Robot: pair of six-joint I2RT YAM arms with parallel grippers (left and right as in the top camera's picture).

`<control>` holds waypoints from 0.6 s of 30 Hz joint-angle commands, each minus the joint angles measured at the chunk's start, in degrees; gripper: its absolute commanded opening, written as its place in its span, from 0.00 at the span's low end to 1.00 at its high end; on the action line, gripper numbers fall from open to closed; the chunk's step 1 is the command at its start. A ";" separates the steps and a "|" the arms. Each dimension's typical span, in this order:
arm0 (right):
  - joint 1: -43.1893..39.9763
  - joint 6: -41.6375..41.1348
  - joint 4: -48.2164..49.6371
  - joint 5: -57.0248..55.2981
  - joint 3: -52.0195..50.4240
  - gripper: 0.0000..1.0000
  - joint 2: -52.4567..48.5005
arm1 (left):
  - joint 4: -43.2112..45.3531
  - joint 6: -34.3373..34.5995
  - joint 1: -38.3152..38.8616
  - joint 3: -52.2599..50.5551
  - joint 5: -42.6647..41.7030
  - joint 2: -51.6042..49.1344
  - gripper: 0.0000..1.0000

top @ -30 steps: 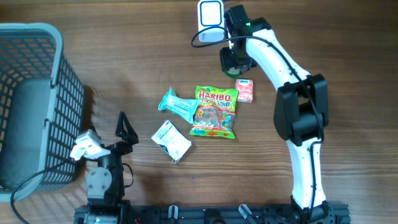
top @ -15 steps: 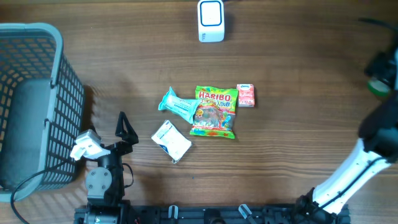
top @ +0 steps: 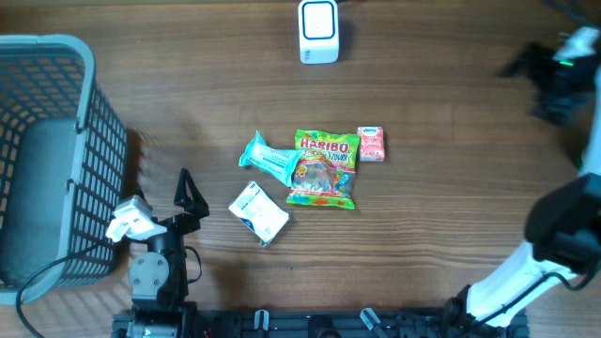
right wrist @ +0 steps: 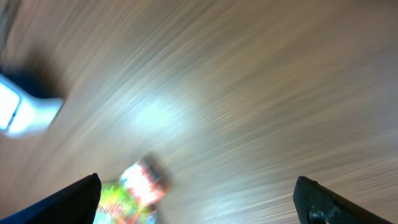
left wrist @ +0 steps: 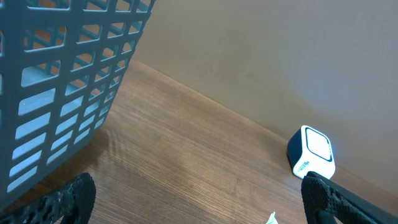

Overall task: Scan the item barcode
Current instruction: 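Move the canister off to the right edge and release it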

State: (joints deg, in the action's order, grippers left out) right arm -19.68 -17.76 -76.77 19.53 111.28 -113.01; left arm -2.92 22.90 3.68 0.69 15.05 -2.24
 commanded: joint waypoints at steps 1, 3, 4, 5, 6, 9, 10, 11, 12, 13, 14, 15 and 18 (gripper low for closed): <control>12.79 1.18 -0.15 -0.52 -7.23 0.99 -1.27 | 0.17 0.28 -0.26 -0.35 -0.26 0.35 1.00; 21.88 1.31 2.56 -9.57 -13.29 0.99 -1.27 | 0.17 0.28 -0.26 -0.35 -0.26 0.35 1.00; 26.08 1.51 4.48 -15.78 -15.76 0.99 -1.27 | 0.17 0.31 -0.26 -0.35 -0.26 0.35 1.00; 33.09 5.70 10.14 -25.83 -19.80 0.99 -1.27 | 0.17 0.28 -0.26 -0.35 -0.26 0.35 1.00; 36.24 8.55 13.90 -29.29 -21.94 0.99 -1.27 | 0.17 0.28 -0.26 -0.35 -0.26 0.35 1.00; 44.50 17.14 27.36 -37.94 -31.10 0.99 -1.27 | 0.17 0.31 -0.26 -0.35 -0.26 0.35 1.00; 45.38 19.54 29.75 -40.74 -33.31 0.96 -1.27 | 0.17 0.31 -0.26 -0.35 -0.26 0.35 1.00; 45.88 22.69 33.27 -44.76 -36.15 0.91 -1.27 | 0.17 0.28 -0.26 -0.35 -0.26 0.35 1.00; 45.88 25.49 37.46 -49.86 -38.82 0.88 -1.27 | 0.17 0.31 -0.26 -0.35 -0.26 0.35 1.00; 45.92 26.25 37.70 -55.39 -39.19 0.88 -1.27 | 0.17 0.28 -0.26 -0.35 -0.26 0.35 1.00; 45.99 26.23 37.68 -56.41 -39.17 0.88 -1.05 | 0.17 0.31 -0.26 -0.35 -0.26 0.35 1.00; 46.21 26.40 37.68 -55.19 -39.15 0.87 -0.66 | 0.17 0.31 -0.26 -0.35 -0.26 0.35 1.00; 46.25 26.77 37.62 -49.00 -39.17 0.68 -0.66 | 0.17 0.28 -0.26 -0.35 -0.26 0.35 1.00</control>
State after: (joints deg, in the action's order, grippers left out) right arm 26.44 7.94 -39.35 -31.24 72.44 -113.99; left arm -2.92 22.87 3.68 0.69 15.05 -2.26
